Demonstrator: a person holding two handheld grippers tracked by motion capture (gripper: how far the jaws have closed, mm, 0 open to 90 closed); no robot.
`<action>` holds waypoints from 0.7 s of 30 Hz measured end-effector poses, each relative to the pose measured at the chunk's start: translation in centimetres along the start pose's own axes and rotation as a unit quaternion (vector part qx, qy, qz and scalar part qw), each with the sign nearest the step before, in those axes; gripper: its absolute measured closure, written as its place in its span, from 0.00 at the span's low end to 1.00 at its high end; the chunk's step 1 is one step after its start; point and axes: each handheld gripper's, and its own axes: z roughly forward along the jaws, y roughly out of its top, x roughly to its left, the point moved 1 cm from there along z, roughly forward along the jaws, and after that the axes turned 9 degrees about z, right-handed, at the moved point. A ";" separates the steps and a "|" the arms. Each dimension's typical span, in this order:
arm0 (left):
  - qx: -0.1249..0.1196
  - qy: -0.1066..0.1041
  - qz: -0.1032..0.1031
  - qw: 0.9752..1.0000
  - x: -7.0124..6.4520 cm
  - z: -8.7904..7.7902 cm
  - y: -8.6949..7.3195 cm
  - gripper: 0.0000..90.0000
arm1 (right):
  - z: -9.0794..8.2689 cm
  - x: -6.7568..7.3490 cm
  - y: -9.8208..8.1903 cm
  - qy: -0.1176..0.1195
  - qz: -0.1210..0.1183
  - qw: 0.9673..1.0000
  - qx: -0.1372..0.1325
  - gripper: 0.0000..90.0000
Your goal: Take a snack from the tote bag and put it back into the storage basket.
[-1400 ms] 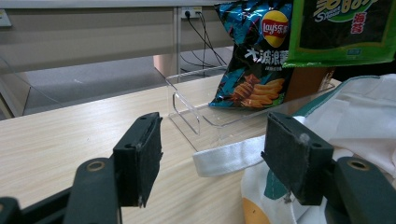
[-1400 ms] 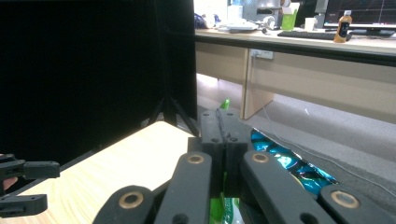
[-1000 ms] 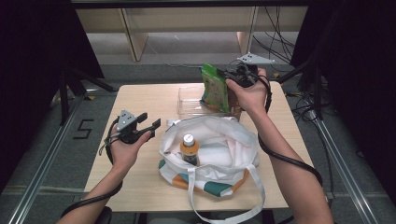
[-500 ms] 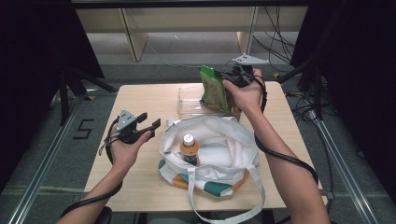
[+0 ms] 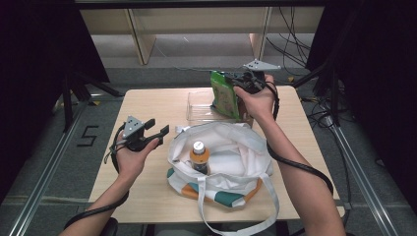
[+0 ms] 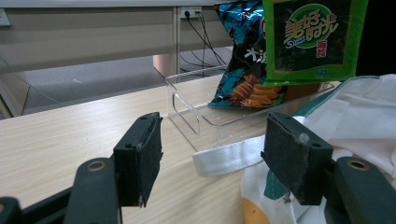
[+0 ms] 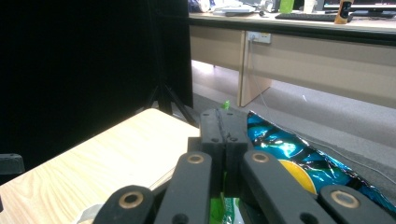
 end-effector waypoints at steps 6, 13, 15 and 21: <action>0.001 -0.001 0.000 1.000 0.0 0.0 0.0 0.40 | 0.5 -0.1 -0.1 -0.002 0.001 1.000 0.000 1.00; 0.002 -0.001 0.000 1.000 0.0 0.1 -0.1 0.40 | 0.9 -0.4 0.2 -0.001 -0.007 1.000 -0.006 1.00; 0.002 -0.001 0.000 1.000 0.0 0.1 -0.1 0.40 | 1.0 -0.4 0.2 -0.004 -0.001 1.000 -0.004 1.00; 0.003 0.000 0.000 1.000 0.1 0.1 -0.1 0.40 | 1.6 -0.5 0.1 -0.007 -0.002 1.000 -0.008 1.00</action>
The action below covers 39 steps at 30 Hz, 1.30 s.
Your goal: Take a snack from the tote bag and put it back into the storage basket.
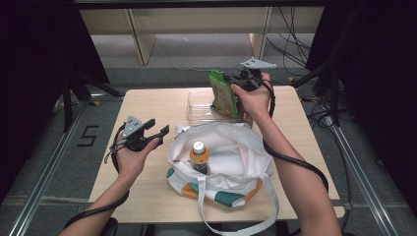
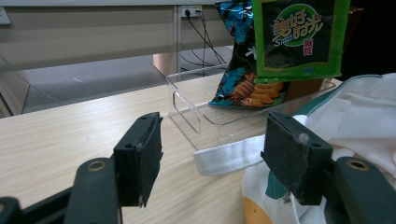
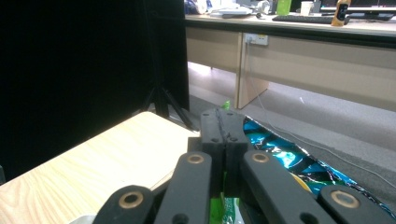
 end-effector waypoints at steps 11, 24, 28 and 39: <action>0.000 -0.001 0.000 1.000 0.0 0.0 0.0 0.40 | 0.6 -0.3 -0.2 0.002 -0.006 1.000 0.001 1.00; 0.001 -0.001 0.000 1.000 0.0 0.1 -0.1 0.40 | 1.6 -0.3 -0.6 0.001 -0.005 1.000 0.003 1.00; 0.001 -0.002 0.000 1.000 0.0 0.1 -0.1 0.40 | 2.0 -0.3 -0.8 -0.002 -0.008 1.000 0.003 1.00; 0.002 -0.003 0.002 1.000 0.0 0.1 -0.1 0.40 | 2.5 -0.2 -1.4 0.003 -0.002 1.000 0.012 1.00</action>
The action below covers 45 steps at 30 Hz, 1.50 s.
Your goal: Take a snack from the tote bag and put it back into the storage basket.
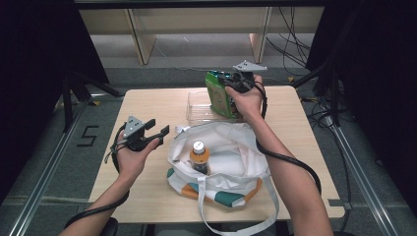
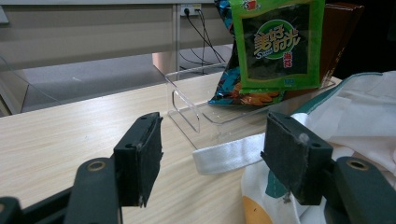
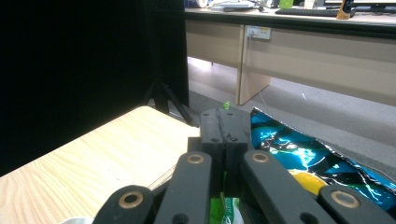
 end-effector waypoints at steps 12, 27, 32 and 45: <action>0.000 0.000 -0.001 1.000 0.0 0.0 0.0 0.40 | 0.6 0.2 -0.4 -0.001 0.002 1.000 0.003 1.00; -0.001 0.001 -0.002 1.000 0.1 0.0 0.0 0.40 | 1.2 0.1 -0.6 -0.001 -0.003 1.000 -0.001 1.00; 0.000 0.000 0.000 1.000 0.1 0.0 0.0 0.40 | 1.3 -0.1 -0.5 0.001 -0.005 1.000 0.000 1.00; 0.000 0.000 -0.002 1.000 0.1 0.0 0.0 0.40 | 1.8 0.0 -0.1 -0.003 -0.002 1.000 -0.003 1.00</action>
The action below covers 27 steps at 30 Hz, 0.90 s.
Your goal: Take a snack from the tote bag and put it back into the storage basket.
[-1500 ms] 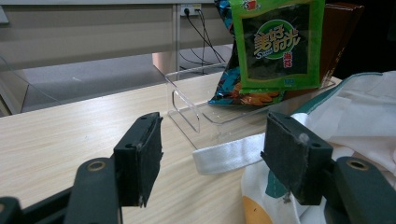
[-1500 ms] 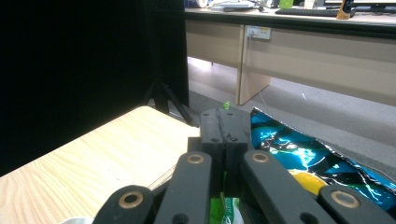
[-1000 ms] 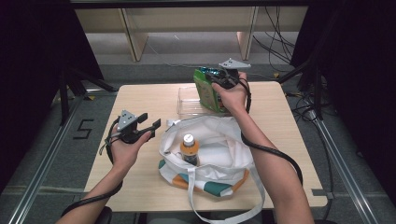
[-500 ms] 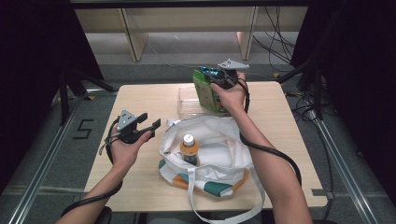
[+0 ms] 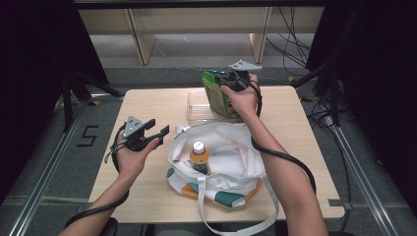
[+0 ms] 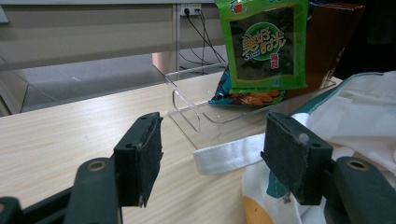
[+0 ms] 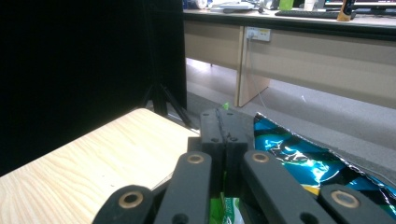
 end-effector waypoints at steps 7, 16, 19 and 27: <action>0.000 -0.001 0.000 1.000 0.0 0.0 0.0 0.40 | 0.5 -0.2 -0.3 -0.004 -0.011 1.000 0.001 1.00; 0.000 -0.002 0.000 1.000 0.0 0.0 0.0 0.40 | 0.9 -0.4 -1.0 -0.013 -0.012 1.000 0.007 1.00; 0.000 -0.002 0.001 1.000 0.0 0.0 0.0 0.40 | 1.0 -0.7 -1.4 -0.013 -0.008 1.000 0.014 1.00; 0.000 -0.002 0.001 1.000 0.0 0.0 0.0 0.40 | 1.0 -0.9 -2.0 -0.020 -0.012 0.999 0.024 1.00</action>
